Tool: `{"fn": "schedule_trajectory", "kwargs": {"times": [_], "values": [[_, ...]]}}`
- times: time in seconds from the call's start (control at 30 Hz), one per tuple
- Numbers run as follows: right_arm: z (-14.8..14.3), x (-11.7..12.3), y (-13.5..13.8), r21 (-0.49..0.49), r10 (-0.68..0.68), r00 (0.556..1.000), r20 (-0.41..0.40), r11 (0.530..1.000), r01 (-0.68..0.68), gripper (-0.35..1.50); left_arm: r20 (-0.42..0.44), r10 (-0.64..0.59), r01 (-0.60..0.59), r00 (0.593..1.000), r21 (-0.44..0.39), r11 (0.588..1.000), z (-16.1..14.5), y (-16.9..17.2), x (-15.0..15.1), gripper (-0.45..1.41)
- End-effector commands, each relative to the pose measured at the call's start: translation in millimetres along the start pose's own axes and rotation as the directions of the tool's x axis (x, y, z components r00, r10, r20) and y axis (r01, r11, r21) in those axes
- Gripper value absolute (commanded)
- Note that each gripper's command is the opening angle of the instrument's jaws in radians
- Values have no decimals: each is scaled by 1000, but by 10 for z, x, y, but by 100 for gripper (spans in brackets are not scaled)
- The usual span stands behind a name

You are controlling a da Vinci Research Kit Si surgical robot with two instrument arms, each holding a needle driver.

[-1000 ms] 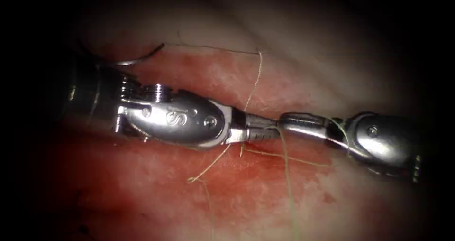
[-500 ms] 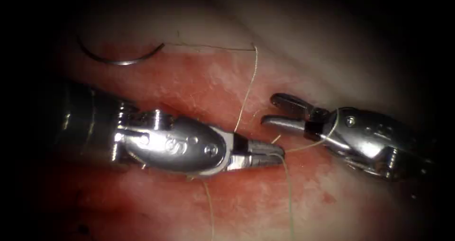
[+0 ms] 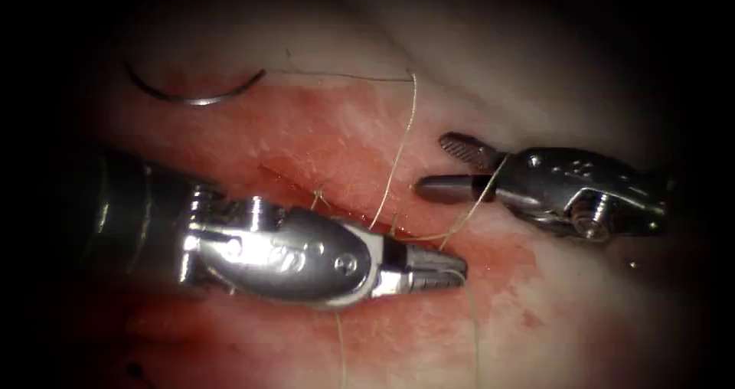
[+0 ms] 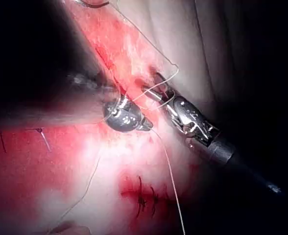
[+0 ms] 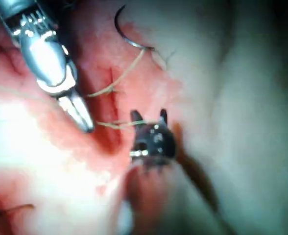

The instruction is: Wound Closure

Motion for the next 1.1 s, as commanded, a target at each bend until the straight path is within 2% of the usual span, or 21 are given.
{"fn": "schedule_trajectory", "kwargs": {"times": [0.03,0.23,0.37,0.5,0.63,0.77,1.1], "values": [[10,-1,-3,4,-23,1000,16,1000,23,64,-1,0,0,1000,-2,1000,7,3,-3,-35],[25,1,-7,21,-107,986,126,994,105,62,1,1,-1,1000,-4,1000,7,3,-3,-35],[36,1,-9,18,-141,981,136,990,140,62,0,2,-2,1000,-6,1000,5,4,-3,-35],[46,-12,-13,56,-162,961,222,987,153,62,2,3,-3,1000,-9,1000,3,5,-4,-35],[49,-27,-12,69,-184,948,258,983,172,62,1,4,-4,1000,-12,1000,-1,7,-5,-35],[46,-34,-4,79,-194,941,277,981,178,59,1,5,-5,1000,-13,1000,-3,7,-5,-35],[30,-32,2,96,-197,945,260,979,178,57,0,5,-5,1000,-14,1000,-3,7,-6,-35]]}}
